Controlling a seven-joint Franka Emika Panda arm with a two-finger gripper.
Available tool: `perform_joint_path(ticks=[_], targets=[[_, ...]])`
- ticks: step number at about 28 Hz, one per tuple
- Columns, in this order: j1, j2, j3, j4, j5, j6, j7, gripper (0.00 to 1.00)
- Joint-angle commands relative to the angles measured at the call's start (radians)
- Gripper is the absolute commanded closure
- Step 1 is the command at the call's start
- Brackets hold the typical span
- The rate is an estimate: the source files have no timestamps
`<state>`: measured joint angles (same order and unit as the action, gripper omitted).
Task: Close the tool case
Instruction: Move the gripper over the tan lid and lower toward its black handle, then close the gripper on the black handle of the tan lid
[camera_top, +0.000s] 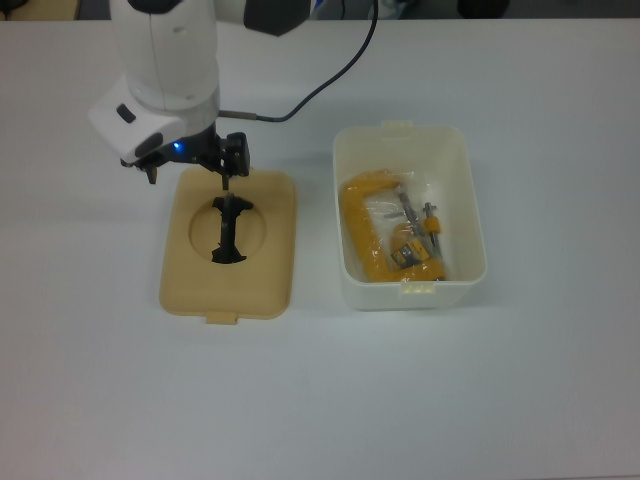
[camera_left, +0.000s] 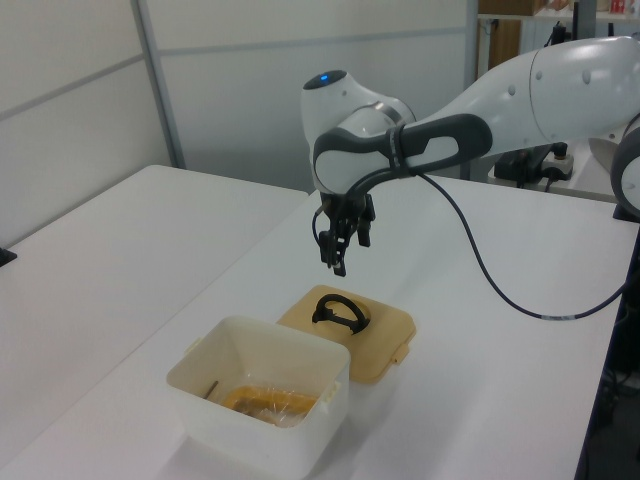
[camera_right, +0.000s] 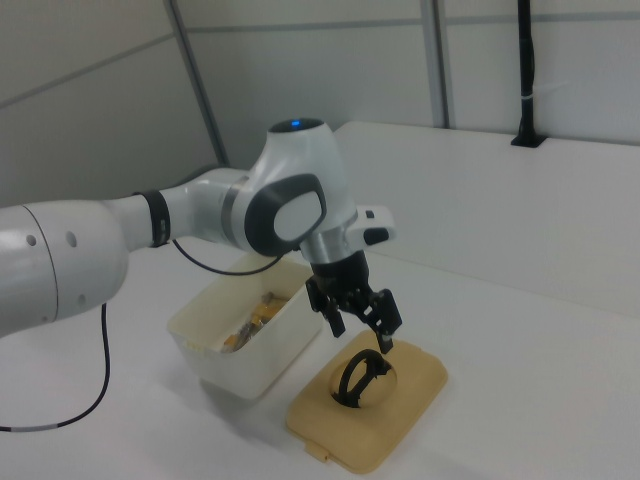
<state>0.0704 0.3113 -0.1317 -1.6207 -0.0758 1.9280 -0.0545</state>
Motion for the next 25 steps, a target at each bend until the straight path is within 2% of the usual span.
perform_joint_path(ticks=[1,4,7,12,18,25], targets=[[0.005,-0.034,0.015,-0.09,-0.001,0.068,-0.018,0.0],[0.0,-0.032,0.052,-0.113,-0.004,0.08,-0.016,0.0],[-0.001,-0.032,0.066,-0.12,-0.004,0.1,-0.007,0.0],[-0.001,-0.026,0.075,-0.125,-0.007,0.112,-0.007,0.0],[0.0,-0.017,0.076,-0.166,-0.007,0.172,-0.005,0.0],[0.0,0.014,0.076,-0.166,-0.007,0.197,0.002,0.0]])
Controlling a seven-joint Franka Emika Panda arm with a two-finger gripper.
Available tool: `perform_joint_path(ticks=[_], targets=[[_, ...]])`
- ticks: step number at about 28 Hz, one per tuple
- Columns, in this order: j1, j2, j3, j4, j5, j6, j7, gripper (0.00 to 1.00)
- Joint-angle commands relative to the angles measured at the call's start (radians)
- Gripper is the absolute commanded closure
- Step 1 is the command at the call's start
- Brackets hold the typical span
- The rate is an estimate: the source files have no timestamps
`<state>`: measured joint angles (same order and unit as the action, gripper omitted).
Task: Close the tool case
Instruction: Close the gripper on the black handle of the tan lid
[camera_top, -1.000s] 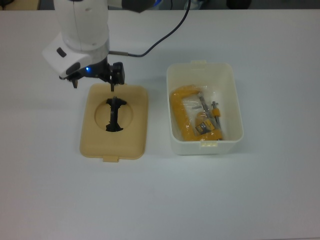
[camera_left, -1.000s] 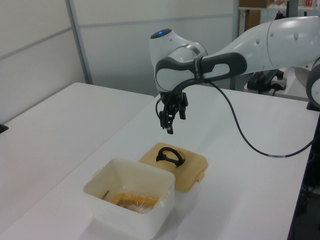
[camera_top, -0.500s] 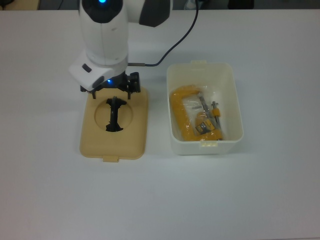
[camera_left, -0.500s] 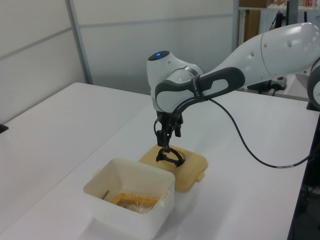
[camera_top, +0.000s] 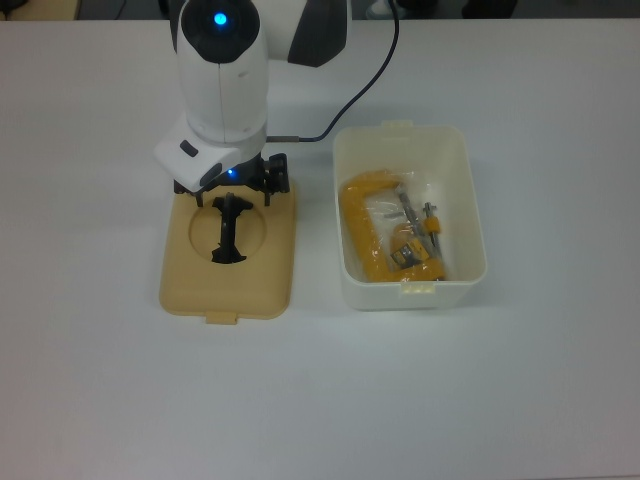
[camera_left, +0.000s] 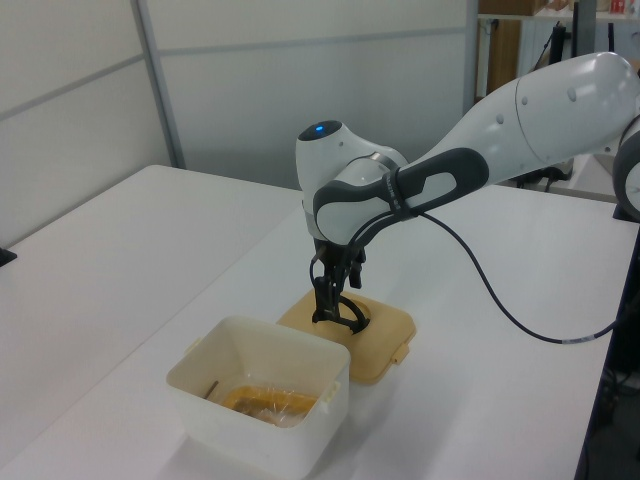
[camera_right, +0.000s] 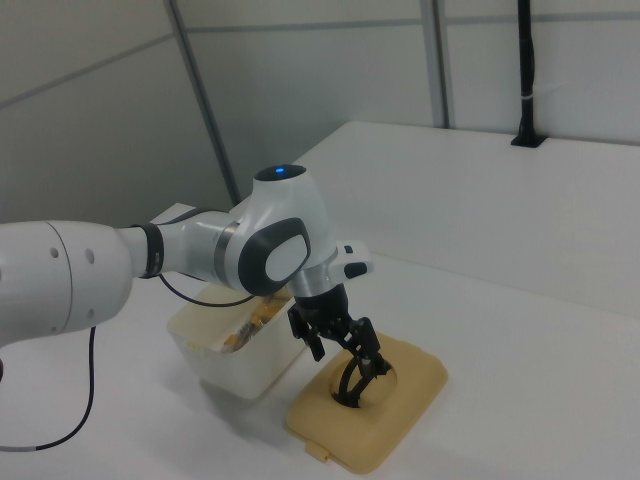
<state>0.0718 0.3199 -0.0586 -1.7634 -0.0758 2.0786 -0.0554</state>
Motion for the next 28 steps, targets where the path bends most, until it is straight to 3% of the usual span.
perform_joint_path(ticks=[1,2,6,7,8,10,11,28], targets=[[-0.001,0.008,0.003,-0.024,-0.007,0.05,0.009,0.0],[-0.001,0.01,0.003,-0.024,-0.007,0.055,0.015,0.0],[-0.004,0.03,0.003,-0.022,-0.009,0.069,0.022,0.19],[-0.006,0.031,0.003,-0.022,-0.009,0.072,0.022,0.29],[-0.006,0.034,0.003,-0.021,-0.009,0.077,0.022,0.57],[-0.006,0.037,0.003,-0.022,-0.009,0.078,0.022,0.92],[-0.006,0.038,0.005,-0.021,-0.009,0.078,0.025,1.0],[0.0,0.03,0.011,0.009,-0.001,0.078,0.048,1.0]])
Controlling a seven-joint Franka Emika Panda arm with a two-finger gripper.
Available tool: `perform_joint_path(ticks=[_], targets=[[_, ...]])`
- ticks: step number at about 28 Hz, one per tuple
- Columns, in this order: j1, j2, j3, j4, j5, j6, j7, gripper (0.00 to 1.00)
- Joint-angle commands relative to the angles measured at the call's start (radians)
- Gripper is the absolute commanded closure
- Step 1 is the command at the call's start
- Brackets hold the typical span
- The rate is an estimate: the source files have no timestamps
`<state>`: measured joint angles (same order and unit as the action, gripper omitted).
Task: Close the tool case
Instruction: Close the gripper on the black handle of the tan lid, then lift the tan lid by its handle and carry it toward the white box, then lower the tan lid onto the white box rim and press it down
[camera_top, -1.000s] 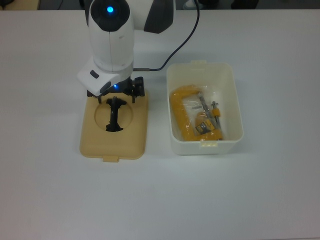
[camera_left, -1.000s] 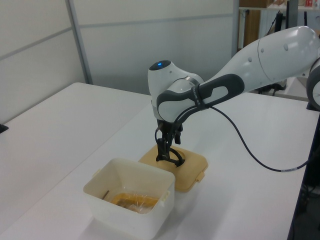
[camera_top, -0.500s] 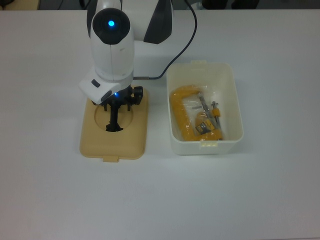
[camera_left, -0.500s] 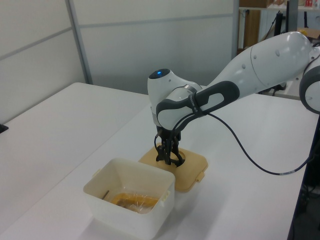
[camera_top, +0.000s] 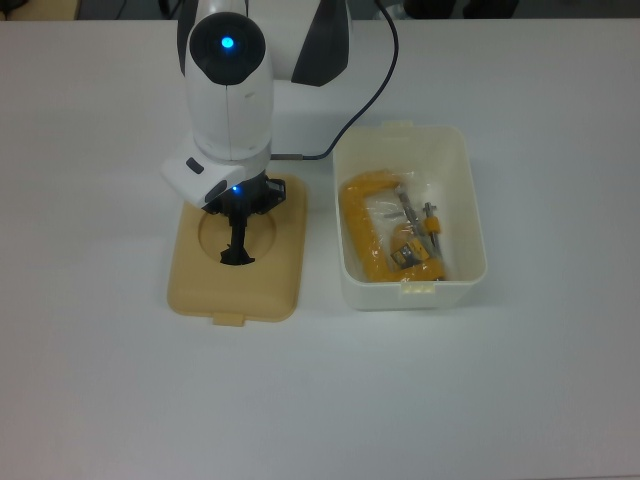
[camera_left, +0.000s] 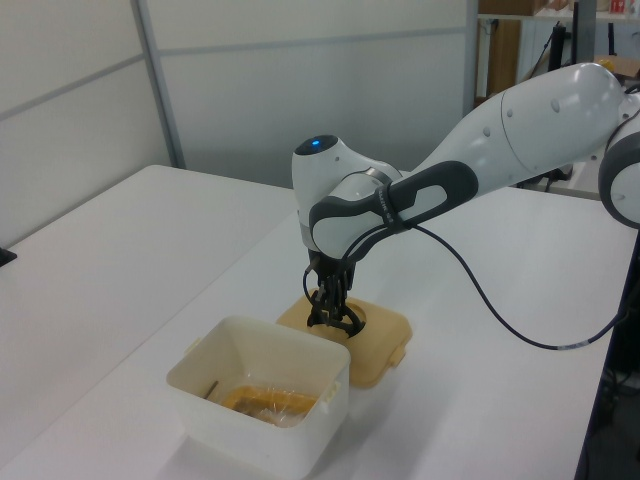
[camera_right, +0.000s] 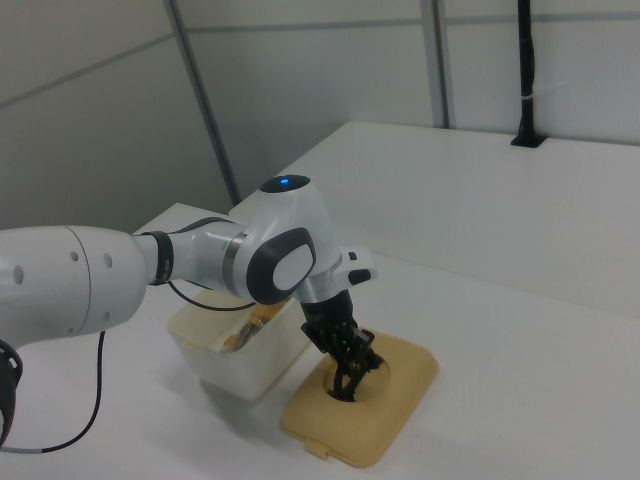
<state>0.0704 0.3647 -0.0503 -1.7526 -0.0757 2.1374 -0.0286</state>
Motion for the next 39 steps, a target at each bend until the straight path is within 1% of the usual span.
perform_joint_path(ticks=[1,4,10,15,16,19,21,23,25,29,30,33,34,35,37,39], targets=[[0.002,-0.018,0.003,0.004,0.001,0.016,0.021,1.0],[-0.001,-0.027,0.003,0.013,0.001,0.01,0.021,1.0],[-0.011,-0.078,0.0,0.015,0.01,-0.014,0.018,1.0],[-0.017,-0.115,-0.002,0.061,0.04,-0.099,0.01,1.0],[-0.017,-0.125,-0.003,0.094,0.053,-0.129,0.004,1.0],[-0.017,-0.138,-0.003,0.134,0.066,-0.195,-0.016,1.0],[-0.015,-0.159,-0.003,0.165,0.077,-0.244,-0.034,1.0],[-0.012,-0.168,-0.002,0.18,0.088,-0.26,-0.034,1.0],[-0.008,-0.177,0.001,0.206,0.093,-0.281,-0.034,1.0],[0.006,-0.178,0.004,0.235,0.093,-0.315,-0.033,1.0],[0.028,-0.176,0.004,0.251,0.091,-0.335,-0.027,1.0],[0.055,-0.168,0.006,0.274,0.086,-0.372,-0.014,1.0],[0.066,-0.165,0.009,0.277,0.083,-0.379,-0.005,1.0],[0.08,-0.162,0.021,0.278,0.079,-0.384,0.018,1.0],[0.086,-0.162,0.038,0.278,0.077,-0.384,0.036,1.0],[0.086,-0.162,0.067,0.278,0.076,-0.384,0.053,1.0]])
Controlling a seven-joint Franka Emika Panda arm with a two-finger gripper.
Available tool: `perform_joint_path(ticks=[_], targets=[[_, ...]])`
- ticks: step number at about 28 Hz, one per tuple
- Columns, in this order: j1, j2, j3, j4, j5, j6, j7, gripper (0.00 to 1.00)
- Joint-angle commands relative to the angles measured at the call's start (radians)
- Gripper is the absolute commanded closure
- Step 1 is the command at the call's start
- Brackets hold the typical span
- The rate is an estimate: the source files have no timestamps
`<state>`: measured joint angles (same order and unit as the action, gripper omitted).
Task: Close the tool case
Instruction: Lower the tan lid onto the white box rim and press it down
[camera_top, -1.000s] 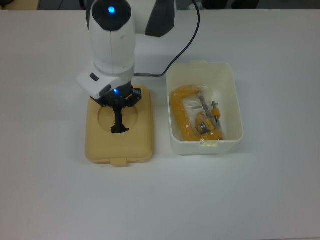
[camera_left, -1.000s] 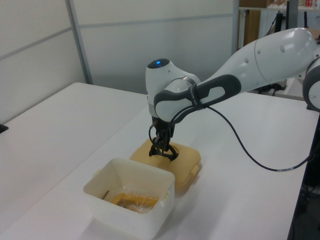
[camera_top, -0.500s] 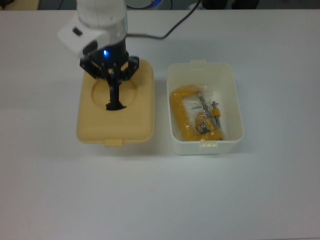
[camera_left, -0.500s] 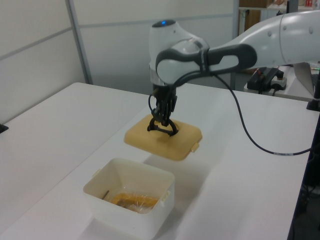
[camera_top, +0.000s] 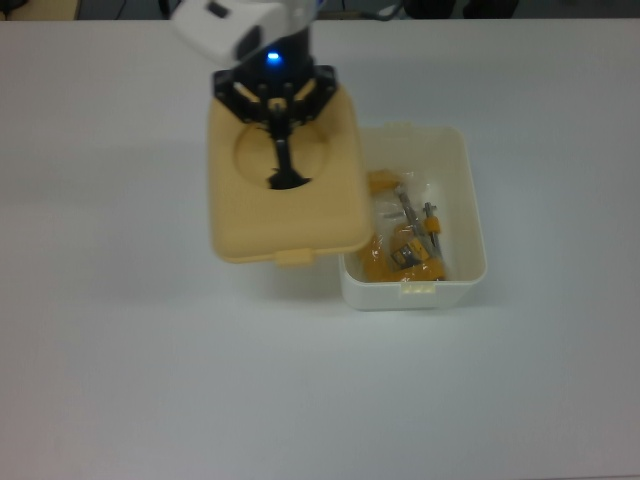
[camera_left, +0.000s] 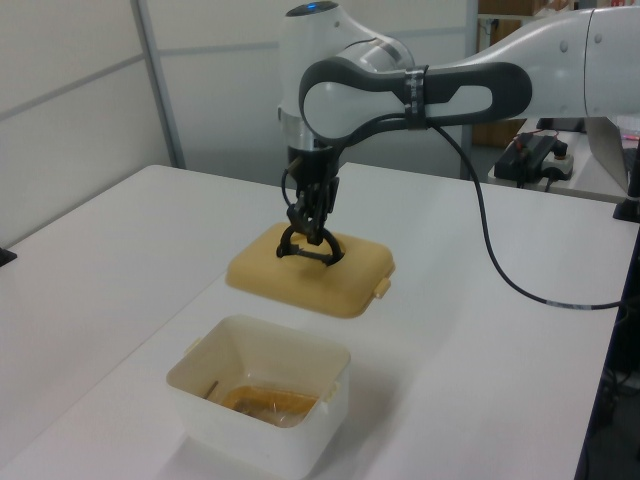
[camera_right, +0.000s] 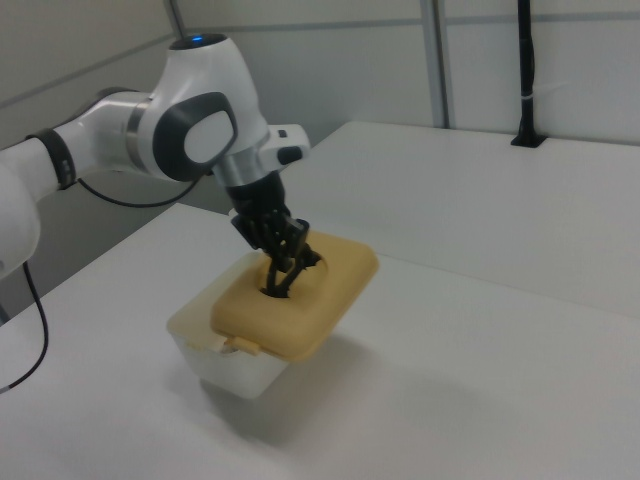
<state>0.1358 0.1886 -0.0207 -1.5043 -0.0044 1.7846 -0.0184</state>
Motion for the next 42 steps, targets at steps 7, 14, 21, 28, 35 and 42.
perform_joint_path(ticks=[7,14,21,28,35,42], targets=[[0.036,0.026,0.113,0.036,0.003,-0.024,0.112,1.0],[0.099,0.061,0.11,0.058,-0.002,-0.016,0.169,1.0],[0.143,0.091,0.102,0.058,-0.003,0.001,0.215,1.0],[0.163,0.112,0.099,0.056,-0.014,0.038,0.244,1.0],[0.171,0.127,0.099,0.055,-0.026,0.078,0.267,1.0],[0.18,0.138,0.091,0.055,-0.035,0.104,0.293,1.0]])
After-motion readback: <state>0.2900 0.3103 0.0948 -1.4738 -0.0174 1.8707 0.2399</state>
